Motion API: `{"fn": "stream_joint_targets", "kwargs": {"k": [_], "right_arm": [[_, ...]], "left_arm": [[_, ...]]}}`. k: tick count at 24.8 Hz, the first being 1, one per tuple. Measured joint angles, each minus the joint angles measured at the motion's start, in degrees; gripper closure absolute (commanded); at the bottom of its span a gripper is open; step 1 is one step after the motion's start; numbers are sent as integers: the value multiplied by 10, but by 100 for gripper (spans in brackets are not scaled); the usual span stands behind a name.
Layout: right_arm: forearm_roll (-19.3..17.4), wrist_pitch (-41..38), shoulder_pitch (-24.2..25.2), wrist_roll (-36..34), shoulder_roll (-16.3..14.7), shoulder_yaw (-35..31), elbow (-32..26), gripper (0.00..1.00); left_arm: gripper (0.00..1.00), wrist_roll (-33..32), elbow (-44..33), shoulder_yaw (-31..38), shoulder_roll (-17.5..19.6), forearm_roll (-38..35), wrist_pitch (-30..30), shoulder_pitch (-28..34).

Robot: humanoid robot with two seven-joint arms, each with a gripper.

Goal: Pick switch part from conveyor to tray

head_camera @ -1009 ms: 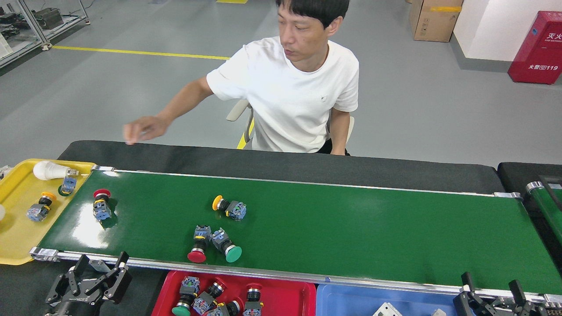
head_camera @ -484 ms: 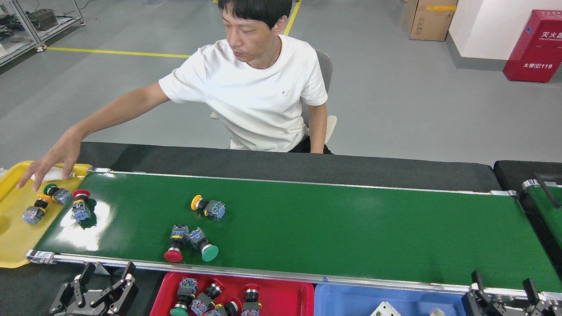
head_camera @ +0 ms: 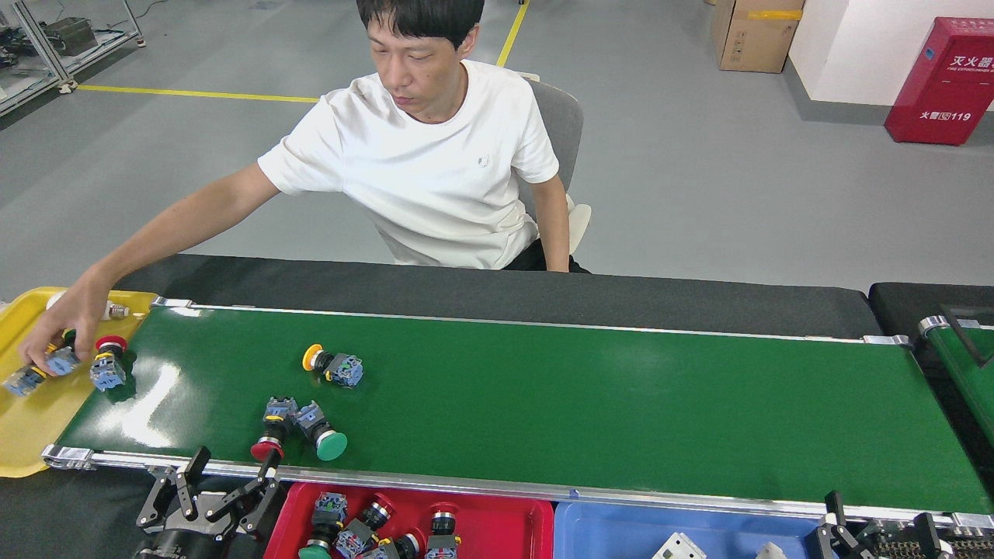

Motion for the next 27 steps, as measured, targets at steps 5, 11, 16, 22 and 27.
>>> {"fn": "stream_joint_targets", "kwargs": {"k": [5,11,16,22,27], "right_arm": [[2,-1,0,0,0,0,0,1],[3,-2,-1,-1,0,0,0,1],[3,-2,-5,-2,0,1,1,1],[3,-2,-19,-3,0,1,1,1],[3,-2,-22,-1,0,1,1,1]], "left_arm": [[0,0,53,0,1,-5,3,-45],[1,1,88,-2,4,-13,4,-75],[33,2,150,-12,14,-32,5,-124],[95,2,187,-13,43,-32,-5,-151],[97,2,160,-10,40,-13,-26,-132]]}}
